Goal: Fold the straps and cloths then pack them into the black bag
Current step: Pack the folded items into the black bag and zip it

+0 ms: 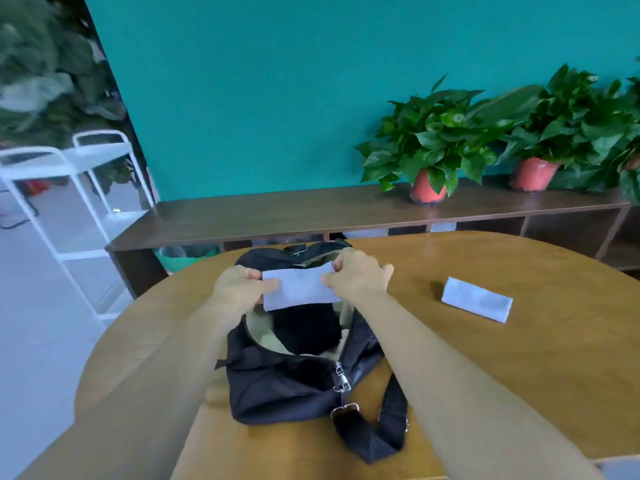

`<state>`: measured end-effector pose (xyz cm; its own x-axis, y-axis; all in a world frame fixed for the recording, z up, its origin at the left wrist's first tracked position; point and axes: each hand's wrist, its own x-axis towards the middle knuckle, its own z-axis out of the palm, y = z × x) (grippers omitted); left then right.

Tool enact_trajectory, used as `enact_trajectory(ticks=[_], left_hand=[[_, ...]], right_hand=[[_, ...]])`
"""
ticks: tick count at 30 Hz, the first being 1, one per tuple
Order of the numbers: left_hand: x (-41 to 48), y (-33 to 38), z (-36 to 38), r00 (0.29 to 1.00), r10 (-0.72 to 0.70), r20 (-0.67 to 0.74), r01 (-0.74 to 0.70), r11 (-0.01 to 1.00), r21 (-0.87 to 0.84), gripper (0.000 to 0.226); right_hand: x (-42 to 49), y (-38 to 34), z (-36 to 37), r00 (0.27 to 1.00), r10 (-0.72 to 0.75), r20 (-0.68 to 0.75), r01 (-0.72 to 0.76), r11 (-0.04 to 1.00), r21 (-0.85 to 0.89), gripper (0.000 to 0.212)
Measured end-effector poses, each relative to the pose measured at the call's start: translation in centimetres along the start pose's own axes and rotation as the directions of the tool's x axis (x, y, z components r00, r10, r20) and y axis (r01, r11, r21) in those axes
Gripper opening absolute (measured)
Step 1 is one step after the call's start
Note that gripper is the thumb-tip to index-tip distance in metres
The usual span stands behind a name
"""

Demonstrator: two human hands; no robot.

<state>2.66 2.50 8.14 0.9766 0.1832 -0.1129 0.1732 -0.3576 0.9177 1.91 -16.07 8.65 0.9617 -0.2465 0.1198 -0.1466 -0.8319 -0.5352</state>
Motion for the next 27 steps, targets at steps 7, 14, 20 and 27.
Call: enact_trajectory(ticks=[7,14,20,27], left_hand=[[3.3,-3.1,1.3,0.984,0.170,-0.059,-0.112,0.836,0.537,0.017],[5.7,-4.9,3.5,0.983,0.176,-0.055,-0.085,0.699,0.710,0.021],[6.8,-7.0,4.2,0.988,0.139,-0.065,-0.051,0.695,0.717,0.024],[5.9,-6.1,4.0,0.923,0.368,-0.113,-0.127,0.568,0.813,0.019]], right_hand=[[2.0,-2.0,4.7,0.997,-0.074,0.012,0.074,0.938,-0.337,0.019],[3.9,0.0,6.9,0.993,0.084,0.082,-0.069,0.983,-0.169,0.026],[4.1,1.0,8.5,0.985,0.130,0.117,-0.108,0.978,-0.176,0.024],[3.8,0.6,7.7,0.995,0.089,0.052,-0.082,0.988,-0.134,0.029]])
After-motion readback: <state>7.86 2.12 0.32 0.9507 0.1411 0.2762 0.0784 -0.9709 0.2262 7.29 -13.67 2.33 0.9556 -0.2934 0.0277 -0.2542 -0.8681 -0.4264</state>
